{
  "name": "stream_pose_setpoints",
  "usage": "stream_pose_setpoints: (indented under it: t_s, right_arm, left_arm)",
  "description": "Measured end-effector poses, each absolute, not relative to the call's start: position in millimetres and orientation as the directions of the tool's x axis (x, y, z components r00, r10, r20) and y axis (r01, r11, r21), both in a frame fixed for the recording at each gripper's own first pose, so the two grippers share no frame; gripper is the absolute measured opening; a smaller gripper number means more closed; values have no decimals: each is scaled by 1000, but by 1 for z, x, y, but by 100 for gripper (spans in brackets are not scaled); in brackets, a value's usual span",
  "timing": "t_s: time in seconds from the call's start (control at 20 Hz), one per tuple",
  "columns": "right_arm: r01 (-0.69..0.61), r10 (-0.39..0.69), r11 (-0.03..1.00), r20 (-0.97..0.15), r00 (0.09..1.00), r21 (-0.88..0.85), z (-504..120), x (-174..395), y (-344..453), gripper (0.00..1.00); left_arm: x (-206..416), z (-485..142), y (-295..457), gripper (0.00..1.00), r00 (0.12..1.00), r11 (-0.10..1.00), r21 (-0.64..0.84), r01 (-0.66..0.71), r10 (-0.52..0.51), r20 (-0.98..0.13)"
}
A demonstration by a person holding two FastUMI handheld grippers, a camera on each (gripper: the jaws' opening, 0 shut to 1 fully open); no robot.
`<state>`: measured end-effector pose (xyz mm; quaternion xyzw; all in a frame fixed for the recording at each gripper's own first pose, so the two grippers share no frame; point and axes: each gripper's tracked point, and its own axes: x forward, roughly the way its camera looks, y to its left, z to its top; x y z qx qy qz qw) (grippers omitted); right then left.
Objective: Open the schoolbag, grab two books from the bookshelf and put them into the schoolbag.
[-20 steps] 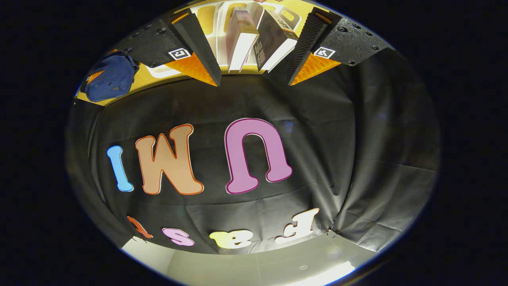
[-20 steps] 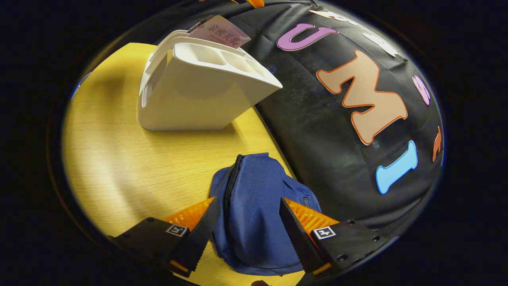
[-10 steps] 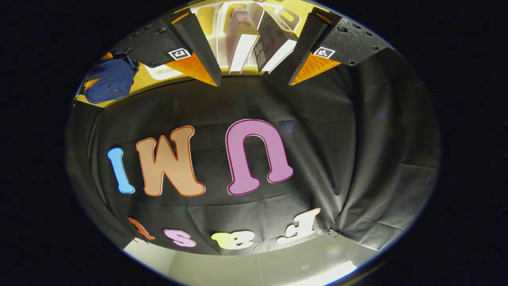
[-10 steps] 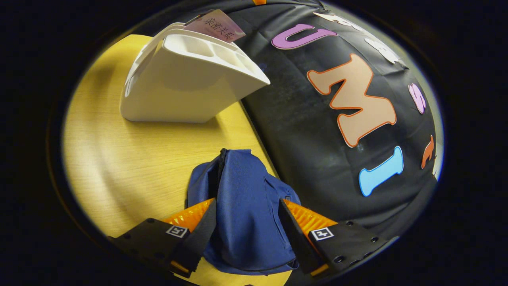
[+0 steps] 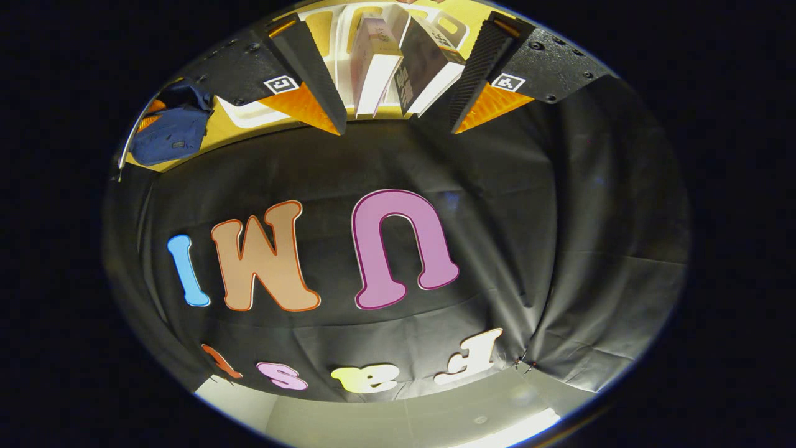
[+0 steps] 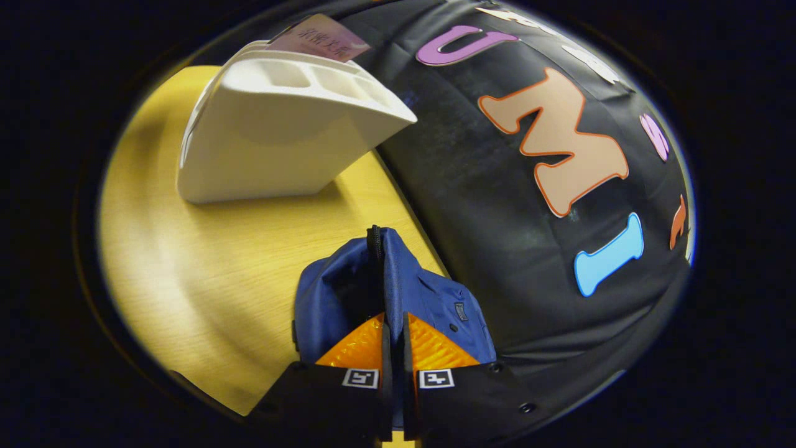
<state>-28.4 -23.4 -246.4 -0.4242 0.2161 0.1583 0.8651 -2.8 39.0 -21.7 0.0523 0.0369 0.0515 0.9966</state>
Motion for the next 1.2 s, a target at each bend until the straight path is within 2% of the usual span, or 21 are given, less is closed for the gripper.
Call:
stream_pose_setpoints:
  t_s: [0.1,0.2,0.25,0.35,0.4,0.65,0.8,0.85,0.9,0.95,1.0,1.05,1.2]
  right_arm:
    - [-426,84,619,-484,871,-660,-225,-18,-29,4]
    - [-404,74,646,-473,878,-648,-212,-8,-36,4]
    - [-393,66,656,-470,880,-644,-207,-2,-39,4]
    - [-381,59,657,-459,886,-651,-196,5,-46,3]
    - [-375,54,652,-454,890,-659,-191,9,-49,4]
    - [-299,6,669,-397,918,-680,-159,39,-72,5]
    - [-240,-34,679,-357,934,-694,-141,58,-88,4]
    - [-226,-45,679,-346,937,-699,-137,63,-93,3]
    - [-219,-51,678,-342,938,-702,-136,66,-95,2]
    - [-212,-57,674,-337,940,-707,-134,68,-98,4]
    - [-207,-62,669,-331,942,-714,-133,71,-100,4]
    - [-207,-63,664,-329,942,-719,-133,72,-101,4]
    - [-210,-59,655,-327,943,-726,-135,73,-100,5]
  left_arm:
    - [-3,-25,40,99,991,989,109,-99,108,-74]
    - [-2,-28,41,95,991,989,109,-98,107,-84]
    - [-1,-30,43,99,990,989,110,-99,109,-88]
    - [-1,-32,44,95,990,989,112,-100,110,-93]
    - [0,-34,45,99,989,989,113,-99,110,-97]
    - [4,-46,54,99,985,986,138,-90,108,-136]
    - [9,-63,52,95,977,988,144,-49,77,-197]
    - [11,-69,51,99,973,989,143,-28,60,-224]
    - [13,-74,48,96,967,989,147,-8,46,-251]
    - [16,-80,46,100,961,988,155,12,32,-276]
    - [18,-82,43,100,956,986,161,35,14,-293]
    - [20,-85,39,96,951,984,166,61,-6,-310]
    - [28,-95,25,95,926,974,182,138,-62,-372]
